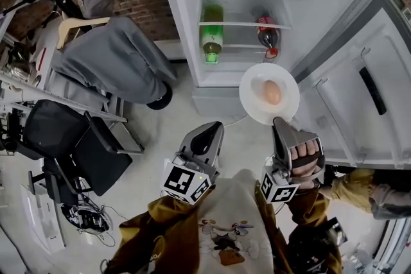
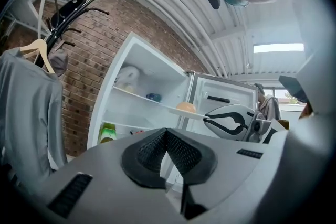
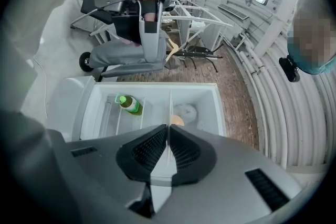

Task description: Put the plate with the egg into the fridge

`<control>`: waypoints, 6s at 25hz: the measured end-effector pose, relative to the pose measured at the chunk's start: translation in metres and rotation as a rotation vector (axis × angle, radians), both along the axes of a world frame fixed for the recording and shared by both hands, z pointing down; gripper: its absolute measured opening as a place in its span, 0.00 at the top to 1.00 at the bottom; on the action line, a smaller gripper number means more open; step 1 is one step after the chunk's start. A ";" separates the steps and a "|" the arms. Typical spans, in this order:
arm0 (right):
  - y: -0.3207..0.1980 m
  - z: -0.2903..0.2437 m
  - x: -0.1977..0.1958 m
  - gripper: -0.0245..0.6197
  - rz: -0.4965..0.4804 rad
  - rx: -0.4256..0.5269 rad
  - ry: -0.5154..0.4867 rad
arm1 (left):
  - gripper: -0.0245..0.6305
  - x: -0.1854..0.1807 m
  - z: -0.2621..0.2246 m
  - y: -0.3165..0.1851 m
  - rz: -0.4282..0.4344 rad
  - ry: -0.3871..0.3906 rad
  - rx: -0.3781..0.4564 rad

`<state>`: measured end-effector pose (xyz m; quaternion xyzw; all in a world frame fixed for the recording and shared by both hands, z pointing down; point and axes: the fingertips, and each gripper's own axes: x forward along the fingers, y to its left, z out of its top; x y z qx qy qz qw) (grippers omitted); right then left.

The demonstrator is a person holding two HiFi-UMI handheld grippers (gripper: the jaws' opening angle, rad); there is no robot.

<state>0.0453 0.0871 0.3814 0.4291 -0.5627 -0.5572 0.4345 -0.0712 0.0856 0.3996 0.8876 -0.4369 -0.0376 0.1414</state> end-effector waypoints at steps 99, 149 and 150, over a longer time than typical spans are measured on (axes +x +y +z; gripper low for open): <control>-0.300 -0.023 0.027 0.93 0.104 0.025 0.014 | 0.95 0.044 -0.029 -0.236 0.066 0.026 0.042; -0.372 -0.022 0.035 0.93 0.155 -0.117 -0.035 | 0.95 0.052 -0.035 -0.242 0.066 0.018 0.050; -0.374 -0.022 0.035 0.93 0.158 -0.118 -0.036 | 0.95 0.052 -0.035 -0.242 0.066 0.019 0.050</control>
